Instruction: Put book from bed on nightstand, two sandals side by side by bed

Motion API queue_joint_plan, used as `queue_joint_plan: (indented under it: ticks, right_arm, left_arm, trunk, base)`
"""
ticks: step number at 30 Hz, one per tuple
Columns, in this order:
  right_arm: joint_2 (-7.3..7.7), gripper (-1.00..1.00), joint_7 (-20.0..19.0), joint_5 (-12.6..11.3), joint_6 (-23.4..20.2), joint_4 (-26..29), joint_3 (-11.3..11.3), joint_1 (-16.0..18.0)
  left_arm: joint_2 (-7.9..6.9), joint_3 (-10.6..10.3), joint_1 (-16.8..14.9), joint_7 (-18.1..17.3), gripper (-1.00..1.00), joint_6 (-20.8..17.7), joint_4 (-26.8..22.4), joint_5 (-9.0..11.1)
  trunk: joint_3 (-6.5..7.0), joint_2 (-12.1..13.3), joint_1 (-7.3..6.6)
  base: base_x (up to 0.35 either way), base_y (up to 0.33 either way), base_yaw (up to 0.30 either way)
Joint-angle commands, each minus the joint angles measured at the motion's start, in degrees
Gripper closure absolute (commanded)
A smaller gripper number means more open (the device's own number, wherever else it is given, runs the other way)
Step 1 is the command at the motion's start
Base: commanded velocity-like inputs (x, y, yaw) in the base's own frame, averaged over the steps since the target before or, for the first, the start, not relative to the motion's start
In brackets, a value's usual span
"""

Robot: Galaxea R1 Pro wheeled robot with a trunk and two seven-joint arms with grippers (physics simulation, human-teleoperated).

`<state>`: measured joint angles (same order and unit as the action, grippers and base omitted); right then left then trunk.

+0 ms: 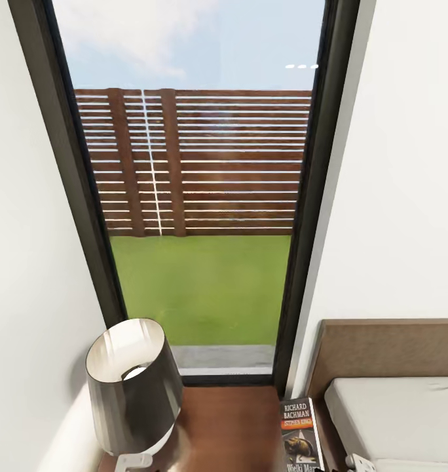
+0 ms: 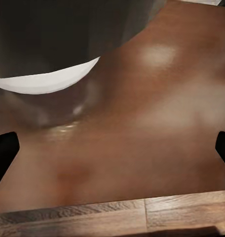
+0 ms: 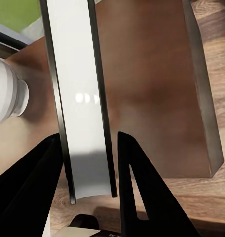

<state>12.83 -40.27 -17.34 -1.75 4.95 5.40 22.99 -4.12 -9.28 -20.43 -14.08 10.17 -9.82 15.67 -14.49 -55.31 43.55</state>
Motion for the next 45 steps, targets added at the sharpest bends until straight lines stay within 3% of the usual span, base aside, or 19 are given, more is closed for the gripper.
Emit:
queue_joint_plan:
  ticks: [1, 4, 6, 8, 10, 12, 14, 20, 23, 26, 30, 33, 43, 45]
  right_arm:
    - [0.00, 1.00, -0.2, 0.1, -0.2, 0.0, 0.5, 0.0]
    - [0.00, 1.00, -0.2, 0.1, -0.2, 0.0, 0.5, 0.0]
    - [0.00, 1.00, -0.2, 0.1, -0.2, 0.0, 0.5, 0.0]
    - [0.00, 1.00, -0.2, 0.1, -0.2, 0.0, 0.5, 0.0]
    - [0.00, 1.00, -0.2, 0.1, -0.2, 0.0, 0.5, 0.0]
    - [0.00, 1.00, -0.2, 0.1, -0.2, 0.0, 0.5, 0.0]
    - [-0.01, 1.00, -0.2, 0.1, -0.2, 0.0, 0.5, 0.0]
    - [-0.05, 1.00, -0.2, 0.1, -0.2, 0.0, 0.5, 0.0]
    - [-0.03, 1.00, -0.2, 0.1, -0.2, 0.0, 0.5, 0.0]
    - [-0.05, 1.00, -0.2, 0.1, -0.2, 0.0, 0.5, 0.0]
    - [-0.01, 1.00, -0.6, 0.1, -0.2, 0.0, 0.5, 0.0]
    - [0.08, 1.00, -0.8, 0.1, -0.4, 0.0, 0.5, 0.0]
    - [0.56, 1.00, -1.3, -0.2, -1.4, 0.7, 0.5, 0.0]
    - [0.54, 1.00, -1.4, -0.3, -3.9, 0.8, 0.6, 0.0]
  left_arm:
    - [-0.06, -0.5, -0.1, -0.1, -1.00, 0.2, 0.1, 0.6]
    - [-0.15, -0.5, -0.1, -1.3, -1.00, 0.3, 0.0, 0.5]
    - [-0.17, -0.5, -0.1, -4.0, -1.00, 0.3, 0.0, 0.4]
    - [-0.21, -0.5, -0.1, -9.0, -1.00, 0.3, 0.0, 0.4]
    - [-0.30, -0.4, -0.1, -17.7, -1.00, 0.1, 0.0, 0.3]
    - [-0.32, -0.4, -0.1, -22.0, -1.00, 0.0, 0.0, 0.3]
    - [-0.37, -0.2, -0.1, -28.9, -1.00, -0.2, -0.2, 0.2]
    - [-1.41, -0.1, -0.6, -39.4, -1.00, -1.6, -1.2, 0.3]
    - [-2.39, -0.1, -1.1, -47.9, -1.00, -7.0, -5.1, 0.3]
    - [-2.85, -0.1, -1.4, -56.8, -1.00, -15.5, -14.9, 0.3]
    - [-2.93, -0.1, -1.5, -59.7, -1.00, -19.9, -23.4, 0.4]
    - [-3.12, -0.1, -1.5, -59.8, -1.00, -25.8, -28.3, 0.3]
    - [-2.92, -0.6, -1.5, -57.5, -1.00, -27.6, -29.6, 0.0]
    - [-2.88, -0.6, -1.5, -57.2, -1.00, -27.6, -29.6, 0.0]
  trunk:
    - [-0.07, -0.1, 0.00]
    - [-0.07, -0.1, 0.00]
    - [-0.07, -0.1, 0.00]
    - [-0.07, -0.1, 0.00]
    - [-0.07, -0.1, 0.00]
    - [-0.07, -0.1, 0.00]
    - [-0.07, -0.1, 0.00]
    - [-0.07, -0.1, 0.00]
    - [-0.07, -0.1, 0.00]
    - [-0.07, -0.1, 0.00]
    - [-0.07, -0.1, 0.00]
    - [-0.07, -0.1, 0.00]
    - [-0.07, -0.1, 0.00]
    - [-0.07, -0.1, 0.00]
  base:
    - [0.000, 0.000, 0.000]
    - [0.000, 0.000, 0.000]
    - [0.000, 0.000, 0.000]
    - [0.000, 0.000, 0.000]
    - [0.000, 0.000, 0.000]
    - [0.000, 0.000, 0.000]
    - [0.000, 0.000, 0.000]
    - [0.000, 0.000, 0.000]
    - [0.000, 0.000, 0.000]
    - [0.000, 0.000, 0.000]
    - [0.000, 0.000, 0.000]
    - [0.000, 0.000, 0.000]
    - [0.000, 0.000, 0.000]
    - [0.000, 0.000, 0.000]
